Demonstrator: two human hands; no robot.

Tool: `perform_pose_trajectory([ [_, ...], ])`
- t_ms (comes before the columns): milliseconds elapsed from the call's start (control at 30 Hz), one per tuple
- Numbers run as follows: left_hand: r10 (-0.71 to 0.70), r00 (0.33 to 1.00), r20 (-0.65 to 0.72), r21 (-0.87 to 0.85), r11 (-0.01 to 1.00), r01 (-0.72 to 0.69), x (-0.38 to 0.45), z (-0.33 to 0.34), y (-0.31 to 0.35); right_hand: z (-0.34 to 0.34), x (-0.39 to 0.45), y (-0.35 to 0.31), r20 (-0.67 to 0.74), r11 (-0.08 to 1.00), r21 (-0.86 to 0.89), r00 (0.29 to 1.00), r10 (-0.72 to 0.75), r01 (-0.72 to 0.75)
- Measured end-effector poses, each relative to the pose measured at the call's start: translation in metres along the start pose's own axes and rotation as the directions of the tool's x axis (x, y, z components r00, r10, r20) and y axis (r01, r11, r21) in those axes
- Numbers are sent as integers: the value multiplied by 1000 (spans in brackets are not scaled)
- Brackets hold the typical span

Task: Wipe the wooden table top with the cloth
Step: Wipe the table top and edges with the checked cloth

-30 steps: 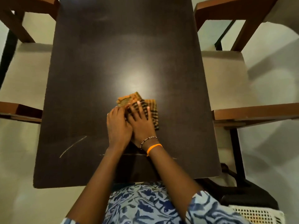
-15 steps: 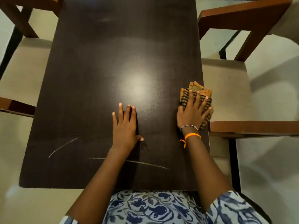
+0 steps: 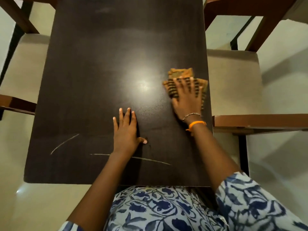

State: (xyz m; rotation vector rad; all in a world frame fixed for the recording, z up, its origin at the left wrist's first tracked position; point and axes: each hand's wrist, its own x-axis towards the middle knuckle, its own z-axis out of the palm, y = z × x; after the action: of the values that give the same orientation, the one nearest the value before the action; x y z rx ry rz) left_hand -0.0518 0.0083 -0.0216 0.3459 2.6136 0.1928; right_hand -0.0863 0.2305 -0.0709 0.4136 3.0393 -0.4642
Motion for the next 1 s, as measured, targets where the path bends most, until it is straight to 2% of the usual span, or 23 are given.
perform_pose_trajectory([
  [100,-9,1000,6,-8,1000,9,0,0,1,-18,4,42,-57,954,26,952,301,-300],
  [200,-17,1000,4,-32,999,17,1,-1,2,-19,6,29,-29,888,86,889,456,-453],
  [300,-17,1000,13,-11,1000,17,1,-1,4,-10,-2,-3,-34,914,25,913,406,-405],
  [433,-19,1000,18,56,998,18,2,-2,6,12,-37,-67,36,990,7,990,138,-139],
  [533,7,1000,-30,64,998,-5,-1,-2,4,20,-71,-101,115,995,40,989,-92,88],
  [600,24,998,-59,60,998,-20,-5,-1,1,16,-81,-88,121,987,7,980,-159,159],
  [667,46,998,-36,81,996,-43,-11,1,-6,13,-84,-55,68,990,-53,989,-131,134],
  [767,75,997,-2,88,993,-74,-16,6,-12,2,-85,6,5,993,-100,998,60,-59],
  [833,79,997,2,74,994,-79,-16,6,-12,-6,-86,32,-27,985,-126,992,120,-122],
  [900,104,995,1,70,992,-104,-16,4,-13,-6,-88,32,-47,981,-116,987,151,-155],
  [1000,140,990,-14,49,989,-139,-19,0,-17,4,-89,-3,-73,964,-48,963,258,-262],
])
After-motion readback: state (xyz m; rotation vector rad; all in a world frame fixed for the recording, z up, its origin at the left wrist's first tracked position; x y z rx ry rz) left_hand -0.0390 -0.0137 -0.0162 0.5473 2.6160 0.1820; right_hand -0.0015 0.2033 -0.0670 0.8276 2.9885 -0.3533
